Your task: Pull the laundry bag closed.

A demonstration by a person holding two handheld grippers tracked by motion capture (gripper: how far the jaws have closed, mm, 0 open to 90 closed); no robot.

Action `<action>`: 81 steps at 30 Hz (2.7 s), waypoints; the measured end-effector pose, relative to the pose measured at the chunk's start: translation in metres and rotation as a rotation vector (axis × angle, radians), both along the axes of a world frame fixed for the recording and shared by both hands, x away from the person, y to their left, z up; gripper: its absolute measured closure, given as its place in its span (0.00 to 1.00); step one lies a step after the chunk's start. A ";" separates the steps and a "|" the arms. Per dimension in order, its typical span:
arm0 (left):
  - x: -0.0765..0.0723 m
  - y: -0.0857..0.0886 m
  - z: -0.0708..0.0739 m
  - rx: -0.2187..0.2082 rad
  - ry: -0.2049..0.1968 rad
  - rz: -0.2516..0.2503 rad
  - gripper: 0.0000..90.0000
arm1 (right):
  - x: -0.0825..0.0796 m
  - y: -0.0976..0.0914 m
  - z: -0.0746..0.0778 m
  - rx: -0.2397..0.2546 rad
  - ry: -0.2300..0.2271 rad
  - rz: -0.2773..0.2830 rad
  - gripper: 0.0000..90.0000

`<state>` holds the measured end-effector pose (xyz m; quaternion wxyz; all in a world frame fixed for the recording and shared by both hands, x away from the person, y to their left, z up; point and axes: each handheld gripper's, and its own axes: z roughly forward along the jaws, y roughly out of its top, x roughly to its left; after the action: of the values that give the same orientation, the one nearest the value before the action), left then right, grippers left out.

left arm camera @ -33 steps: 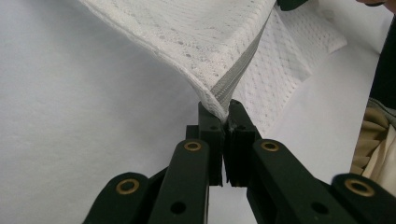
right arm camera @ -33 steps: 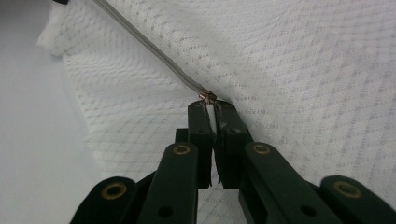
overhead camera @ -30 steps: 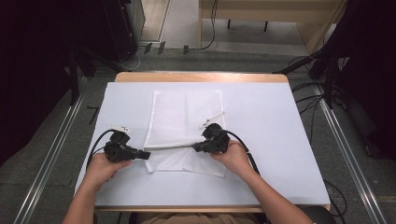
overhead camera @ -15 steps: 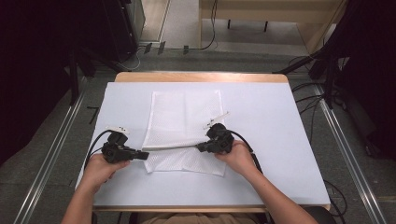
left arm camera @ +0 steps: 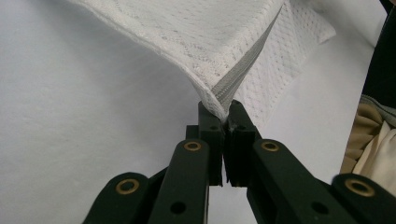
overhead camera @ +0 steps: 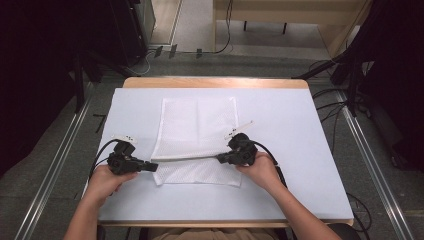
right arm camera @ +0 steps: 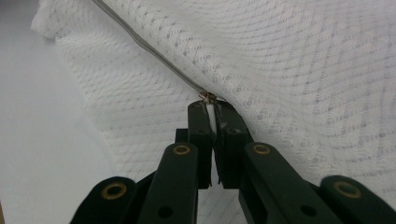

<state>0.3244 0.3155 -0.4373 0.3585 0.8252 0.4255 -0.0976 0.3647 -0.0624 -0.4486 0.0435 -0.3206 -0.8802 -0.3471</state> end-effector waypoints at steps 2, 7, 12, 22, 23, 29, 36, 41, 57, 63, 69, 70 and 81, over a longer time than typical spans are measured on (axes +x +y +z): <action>0.001 -0.001 -0.001 0.001 0.002 0.001 0.98 | -0.001 -0.001 0.001 0.000 0.000 -0.001 0.97; 0.002 -0.001 -0.001 -0.004 0.006 0.000 0.98 | -0.004 -0.005 0.003 -0.010 -0.007 -0.007 0.98; 0.003 -0.002 -0.002 -0.006 0.009 -0.001 0.98 | -0.002 -0.014 0.003 -0.009 0.000 -0.030 0.97; 0.003 0.006 -0.002 -0.012 0.008 0.018 0.98 | -0.001 -0.028 0.004 0.000 0.006 -0.049 0.97; 0.003 0.006 -0.001 -0.014 0.008 0.017 0.98 | -0.001 -0.029 0.004 0.001 0.009 -0.050 0.97; 0.003 0.006 -0.002 -0.018 0.010 0.015 0.98 | 0.000 -0.038 0.006 0.004 0.009 -0.061 0.97; 0.003 0.006 -0.002 -0.018 0.010 0.017 0.98 | 0.000 -0.047 0.008 0.008 0.006 -0.071 0.97; 0.004 0.006 -0.002 -0.019 0.004 0.006 0.98 | -0.001 -0.050 0.007 0.013 0.007 -0.057 0.97; 0.006 -0.001 -0.004 0.004 -0.017 0.025 0.84 | -0.001 -0.045 0.003 -0.001 0.015 -0.056 0.91; 0.008 -0.004 -0.001 0.035 -0.036 0.075 0.63 | -0.001 -0.045 0.004 0.007 -0.021 -0.060 0.80; 0.009 -0.008 0.002 0.044 -0.078 0.080 0.45 | 0.002 -0.053 0.007 0.045 -0.078 -0.106 0.56; 0.009 -0.009 0.002 0.052 -0.080 0.080 0.44 | 0.002 -0.055 0.007 0.048 -0.084 -0.113 0.53; 0.012 -0.002 0.006 0.062 -0.130 0.111 0.40 | 0.009 -0.067 0.006 0.051 -0.171 -0.202 0.38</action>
<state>0.3368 0.3138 -0.4309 0.3642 0.8157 0.4494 -0.0107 0.3732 -0.1297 -0.4430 -0.0589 -0.3759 -0.8348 -0.3979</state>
